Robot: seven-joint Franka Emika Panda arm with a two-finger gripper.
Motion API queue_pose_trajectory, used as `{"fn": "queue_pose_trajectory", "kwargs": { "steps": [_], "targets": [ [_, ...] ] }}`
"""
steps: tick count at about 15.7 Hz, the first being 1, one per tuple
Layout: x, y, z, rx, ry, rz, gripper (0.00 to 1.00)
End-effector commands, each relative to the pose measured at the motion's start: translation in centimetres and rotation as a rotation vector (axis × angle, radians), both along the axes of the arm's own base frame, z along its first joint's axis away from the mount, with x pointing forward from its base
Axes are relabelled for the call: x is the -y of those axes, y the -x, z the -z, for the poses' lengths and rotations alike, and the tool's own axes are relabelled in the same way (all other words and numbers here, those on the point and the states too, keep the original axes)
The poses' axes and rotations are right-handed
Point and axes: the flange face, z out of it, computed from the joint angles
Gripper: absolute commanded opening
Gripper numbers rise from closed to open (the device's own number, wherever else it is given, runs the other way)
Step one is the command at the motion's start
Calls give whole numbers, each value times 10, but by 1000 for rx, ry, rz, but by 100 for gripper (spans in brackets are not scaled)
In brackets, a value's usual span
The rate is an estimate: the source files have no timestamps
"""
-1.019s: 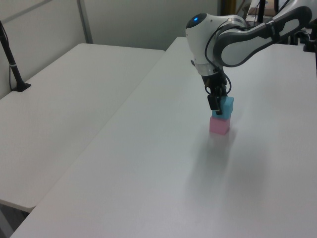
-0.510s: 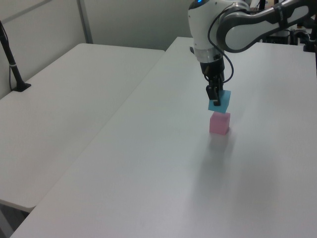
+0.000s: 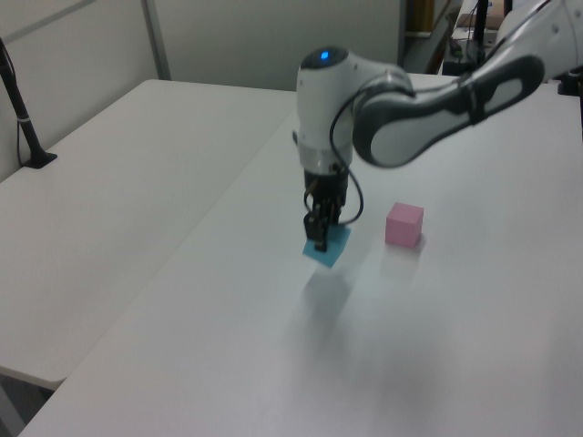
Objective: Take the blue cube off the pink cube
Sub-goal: 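Carry the blue cube beside the pink cube and lower it, then open the gripper to release the blue cube on the table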
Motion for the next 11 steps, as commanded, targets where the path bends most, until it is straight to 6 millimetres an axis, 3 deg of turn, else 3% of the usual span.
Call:
{"fn": "queue_pose_trajectory", "kwargs": {
  "steps": [1, 3, 4, 5, 8, 11],
  "targets": [
    [-23, -16, 19, 44, 2, 1, 58],
    [-26, -18, 30, 44, 7, -3, 71],
    [-25, -18, 33, 45, 9, -1, 94],
    [-24, -18, 35, 44, 12, -5, 100],
    [-24, -18, 34, 48, 23, -19, 100],
    [-15, -3, -15, 66, -8, -14, 100]
  ]
}}
